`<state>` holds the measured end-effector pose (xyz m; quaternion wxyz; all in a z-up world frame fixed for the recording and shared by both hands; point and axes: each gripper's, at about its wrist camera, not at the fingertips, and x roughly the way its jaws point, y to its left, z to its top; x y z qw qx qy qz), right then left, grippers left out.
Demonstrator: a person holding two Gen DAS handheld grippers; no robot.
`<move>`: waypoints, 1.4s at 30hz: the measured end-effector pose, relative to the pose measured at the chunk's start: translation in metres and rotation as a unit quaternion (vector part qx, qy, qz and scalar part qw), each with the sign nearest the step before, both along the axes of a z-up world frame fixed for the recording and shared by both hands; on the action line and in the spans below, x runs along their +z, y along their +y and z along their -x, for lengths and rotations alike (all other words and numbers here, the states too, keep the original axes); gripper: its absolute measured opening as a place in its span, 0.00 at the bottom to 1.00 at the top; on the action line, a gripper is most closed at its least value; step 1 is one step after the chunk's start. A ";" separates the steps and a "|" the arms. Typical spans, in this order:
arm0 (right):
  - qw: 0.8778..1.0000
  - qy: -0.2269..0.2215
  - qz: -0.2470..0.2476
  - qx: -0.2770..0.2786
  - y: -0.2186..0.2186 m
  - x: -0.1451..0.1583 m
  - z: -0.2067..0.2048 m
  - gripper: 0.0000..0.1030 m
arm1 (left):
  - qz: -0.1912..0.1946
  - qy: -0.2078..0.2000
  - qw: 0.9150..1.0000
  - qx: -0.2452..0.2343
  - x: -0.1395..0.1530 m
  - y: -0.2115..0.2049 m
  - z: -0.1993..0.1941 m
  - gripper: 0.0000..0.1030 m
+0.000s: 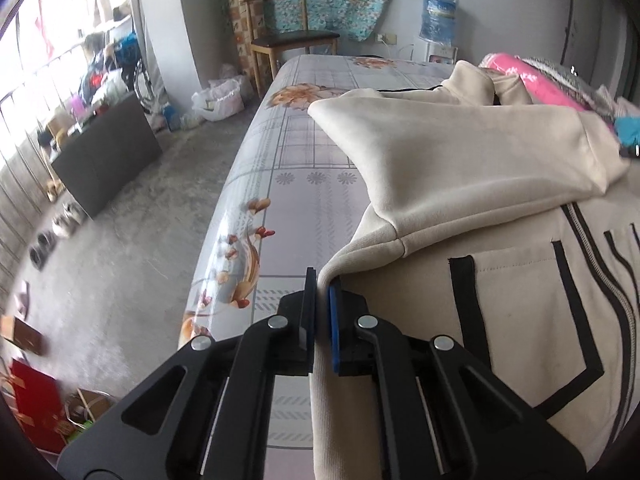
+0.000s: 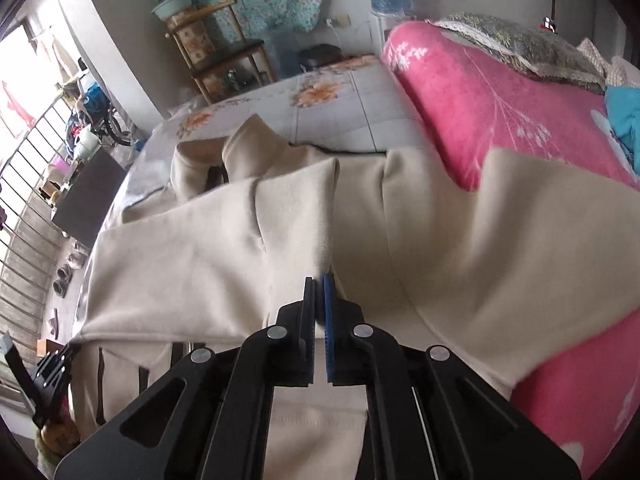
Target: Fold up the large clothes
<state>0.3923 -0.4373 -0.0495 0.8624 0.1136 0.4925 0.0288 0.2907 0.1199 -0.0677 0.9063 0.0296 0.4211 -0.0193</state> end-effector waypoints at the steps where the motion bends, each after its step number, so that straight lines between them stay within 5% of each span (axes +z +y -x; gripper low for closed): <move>1: 1.000 0.012 0.003 -0.008 -0.004 -0.010 -0.001 0.04 | 0.009 0.003 1.000 0.002 -0.001 0.002 -0.001 0.05; 8: 0.998 0.029 -0.028 -0.046 -0.035 -0.040 -0.019 0.04 | 0.024 0.007 1.000 -0.001 -0.004 0.008 0.000 0.05; 15: 0.999 0.009 0.014 -0.045 -0.020 -0.018 -0.018 0.09 | 0.007 0.006 1.000 -0.018 -0.005 0.004 0.002 0.05; 20: 1.000 -0.010 0.011 0.022 0.013 -0.012 -0.006 0.42 | -0.002 0.005 1.000 -0.021 -0.005 0.002 0.004 0.10; 27: 0.988 0.038 0.134 0.073 0.062 -0.041 0.002 0.50 | 0.006 0.011 1.000 -0.001 0.007 0.022 0.027 0.47; 35: 0.985 -0.025 0.128 0.113 0.107 0.000 0.003 0.61 | -0.003 -0.033 0.999 0.001 0.080 0.045 0.065 0.83; 42: 0.986 -0.009 0.122 0.117 0.133 -0.049 -0.008 0.64 | -0.001 -0.025 1.000 -0.008 0.098 -0.007 0.018 0.88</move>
